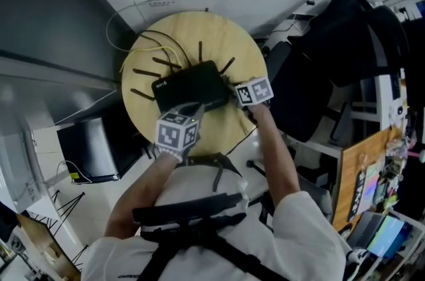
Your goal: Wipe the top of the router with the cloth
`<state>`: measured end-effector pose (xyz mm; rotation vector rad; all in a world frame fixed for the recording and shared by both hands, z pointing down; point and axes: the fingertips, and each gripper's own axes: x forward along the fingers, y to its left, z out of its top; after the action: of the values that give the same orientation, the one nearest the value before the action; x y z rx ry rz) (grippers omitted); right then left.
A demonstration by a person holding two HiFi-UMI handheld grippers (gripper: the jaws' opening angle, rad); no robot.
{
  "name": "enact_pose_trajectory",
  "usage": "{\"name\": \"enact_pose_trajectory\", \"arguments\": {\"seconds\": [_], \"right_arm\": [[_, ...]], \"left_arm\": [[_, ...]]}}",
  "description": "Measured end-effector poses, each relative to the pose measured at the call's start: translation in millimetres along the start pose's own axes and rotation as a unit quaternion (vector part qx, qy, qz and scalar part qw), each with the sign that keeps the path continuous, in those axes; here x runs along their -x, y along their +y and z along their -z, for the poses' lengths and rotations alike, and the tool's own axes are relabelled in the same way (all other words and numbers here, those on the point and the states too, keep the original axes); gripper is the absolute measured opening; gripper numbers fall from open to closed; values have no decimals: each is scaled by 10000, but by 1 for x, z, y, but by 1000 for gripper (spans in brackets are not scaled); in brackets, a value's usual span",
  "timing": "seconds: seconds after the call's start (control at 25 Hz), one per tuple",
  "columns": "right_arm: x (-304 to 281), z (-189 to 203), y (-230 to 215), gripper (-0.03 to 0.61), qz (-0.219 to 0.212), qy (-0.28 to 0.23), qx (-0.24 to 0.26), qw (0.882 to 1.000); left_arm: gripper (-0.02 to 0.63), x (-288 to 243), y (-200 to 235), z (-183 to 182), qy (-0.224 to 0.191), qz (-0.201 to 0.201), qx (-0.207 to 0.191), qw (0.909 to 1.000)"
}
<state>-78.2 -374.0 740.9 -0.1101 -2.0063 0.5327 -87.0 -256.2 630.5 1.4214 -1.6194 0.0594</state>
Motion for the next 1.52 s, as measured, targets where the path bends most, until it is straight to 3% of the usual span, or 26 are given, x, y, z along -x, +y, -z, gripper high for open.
{"name": "enact_pose_trajectory", "arguments": {"seconds": [0.44, 0.8, 1.52], "right_arm": [[25, 49, 13, 38, 104, -350, -592, 9976], [24, 75, 49, 38, 344, -671, -831, 9937], [-42, 79, 176, 38, -125, -553, -418, 9975]], "left_arm": [[-3, 14, -4, 15, 9, 60, -82, 9999], [-3, 52, 7, 54, 28, -22, 7, 10000], [-3, 128, 46, 113, -169, -327, 340, 9987]]}}
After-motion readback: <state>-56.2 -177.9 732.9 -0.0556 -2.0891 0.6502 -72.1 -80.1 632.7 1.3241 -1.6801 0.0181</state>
